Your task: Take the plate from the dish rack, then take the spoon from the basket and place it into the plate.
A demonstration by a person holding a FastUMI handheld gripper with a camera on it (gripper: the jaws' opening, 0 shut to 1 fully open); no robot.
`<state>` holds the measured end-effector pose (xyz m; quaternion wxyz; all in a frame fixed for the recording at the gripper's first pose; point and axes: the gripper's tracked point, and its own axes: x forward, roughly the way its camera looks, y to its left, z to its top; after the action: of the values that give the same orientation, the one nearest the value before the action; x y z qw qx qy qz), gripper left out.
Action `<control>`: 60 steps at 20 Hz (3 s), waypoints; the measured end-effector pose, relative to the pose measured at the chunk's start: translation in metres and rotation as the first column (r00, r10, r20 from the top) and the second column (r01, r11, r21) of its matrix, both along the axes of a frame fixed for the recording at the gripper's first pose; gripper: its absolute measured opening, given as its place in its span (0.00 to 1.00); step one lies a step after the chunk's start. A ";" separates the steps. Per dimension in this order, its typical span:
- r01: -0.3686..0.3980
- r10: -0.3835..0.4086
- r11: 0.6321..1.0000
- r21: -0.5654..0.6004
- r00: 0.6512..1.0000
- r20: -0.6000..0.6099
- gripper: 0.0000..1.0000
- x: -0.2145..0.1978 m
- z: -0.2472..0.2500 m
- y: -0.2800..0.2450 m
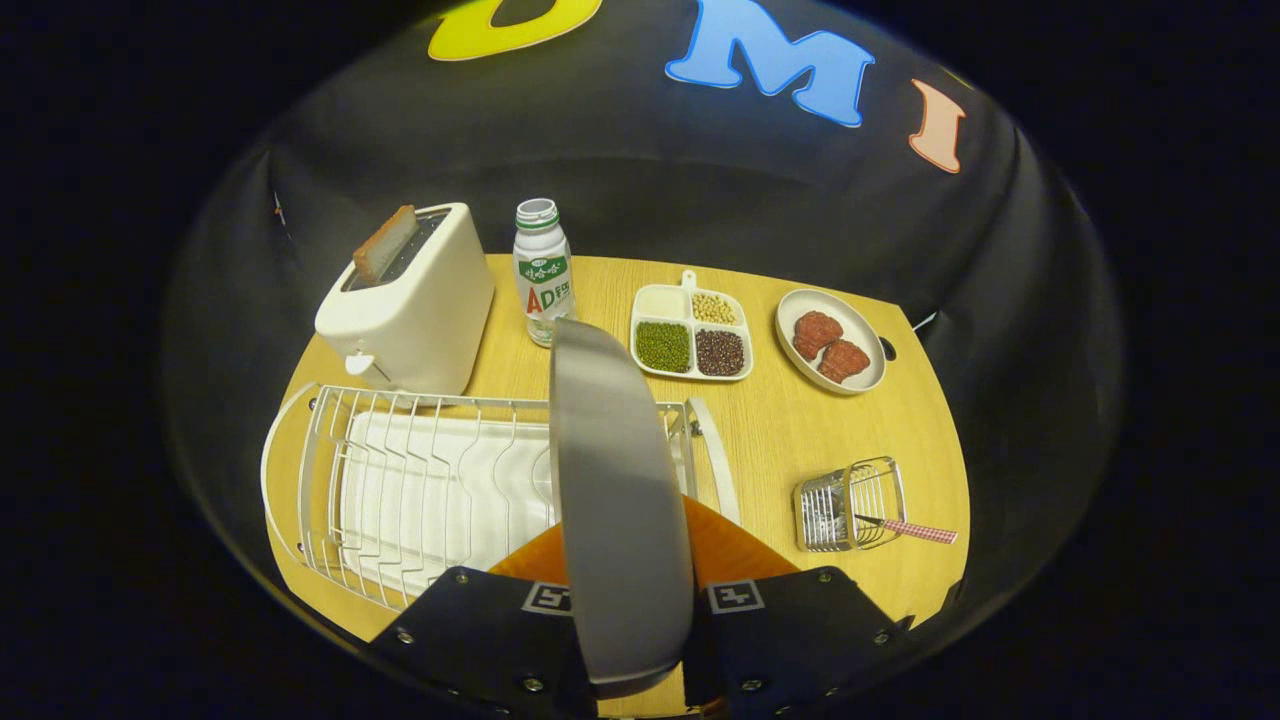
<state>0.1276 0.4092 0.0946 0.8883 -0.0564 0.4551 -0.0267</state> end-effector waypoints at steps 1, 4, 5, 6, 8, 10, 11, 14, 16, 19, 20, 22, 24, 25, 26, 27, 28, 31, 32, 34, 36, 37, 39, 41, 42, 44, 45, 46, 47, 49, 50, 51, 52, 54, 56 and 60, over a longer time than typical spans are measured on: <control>0.002 -0.002 1.000 0.009 1.000 0.007 0.31 -0.002 0.005 -0.002; -0.001 -0.001 0.998 0.055 1.000 0.028 0.31 -0.009 0.021 -0.008; -0.007 0.005 0.998 0.054 1.000 0.029 0.31 -0.014 0.025 -0.013; -0.010 0.009 0.999 0.049 1.000 0.030 0.31 -0.019 0.030 -0.020; -0.012 0.009 0.998 0.057 0.999 0.039 0.32 -0.029 0.040 -0.029; -0.018 0.015 0.998 0.061 0.999 0.047 0.32 -0.039 0.050 -0.039; -0.021 0.018 0.998 0.064 0.999 0.050 0.32 -0.047 0.055 -0.045; -0.035 0.031 0.995 0.094 0.998 0.047 0.32 -0.069 0.062 -0.060; -0.039 0.035 0.993 0.111 0.999 0.036 0.32 -0.083 0.063 -0.073; -0.038 0.036 0.991 0.128 0.999 0.021 0.32 -0.104 0.061 -0.096; -0.037 0.035 0.990 0.139 0.999 0.018 0.32 -0.110 0.061 -0.103; -0.017 0.018 0.987 0.158 1.000 -0.001 0.32 -0.125 0.056 -0.119; 0.004 0.000 0.985 0.174 1.000 -0.021 0.32 -0.137 0.051 -0.135; 0.009 -0.004 0.984 0.175 1.000 -0.028 0.32 -0.144 0.049 -0.142; 0.011 -0.005 0.986 0.169 0.999 -0.034 0.32 -0.149 0.047 -0.150; 0.013 -0.006 0.987 0.162 0.999 -0.042 0.32 -0.155 0.043 -0.157; 0.015 -0.007 0.987 0.161 0.999 -0.048 0.32 -0.160 0.041 -0.163; 0.021 -0.009 0.986 0.168 0.997 -0.072 0.32 -0.173 0.028 -0.174; 0.024 -0.010 0.985 0.169 0.996 -0.083 0.32 -0.176 0.023 -0.177; 0.018 0.000 0.984 0.177 0.995 -0.100 0.32 -0.182 0.012 -0.180; 0.005 0.016 0.983 0.182 0.993 -0.118 0.32 -0.188 -0.001 -0.183; -0.004 0.028 0.982 0.187 0.992 -0.126 0.32 -0.191 -0.008 -0.183; -0.015 0.046 0.979 0.201 0.988 -0.149 0.32 -0.197 -0.022 -0.183; -0.019 0.058 0.975 0.223 0.984 -0.170 0.32 -0.203 -0.034 -0.182; -0.026 0.068 0.971 0.236 0.983 -0.171 0.32 -0.203 -0.039 -0.180; -0.031 0.078 0.967 0.254 0.981 -0.178 0.32 -0.205 -0.051 -0.181; -0.033 0.083 0.963 0.267 0.980 -0.179 0.32 -0.206 -0.057 -0.180; -0.030 0.085 0.959 0.281 0.979 -0.184 0.32 -0.206 -0.063 -0.179; -0.034 0.092 0.954 0.296 0.978 -0.185 0.32 -0.207 -0.068 -0.176; -0.041 0.108 0.946 0.322 0.975 -0.192 0.32 -0.208 -0.081 -0.175; -0.046 0.118 0.941 0.335 0.974 -0.196 0.32 -0.209 -0.088 -0.173; -0.046 0.125 0.934 0.355 0.971 -0.202 0.32 -0.211 -0.096 -0.170; -0.046 0.133 0.923 0.381 0.969 -0.207 0.32 -0.212 -0.103 -0.167; -0.051 0.155 0.901 0.432 0.966 -0.209 0.32 -0.215 -0.117 -0.162; -0.060 0.181 0.868 0.492 0.962 -0.202 0.32 -0.218 -0.130 -0.158; -0.037 0.207 0.756 0.654 0.961 -0.184 0.32 -0.218 -0.149 -0.143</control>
<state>-0.0903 0.2657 -0.0539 0.7900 0.2192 0.5378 0.1966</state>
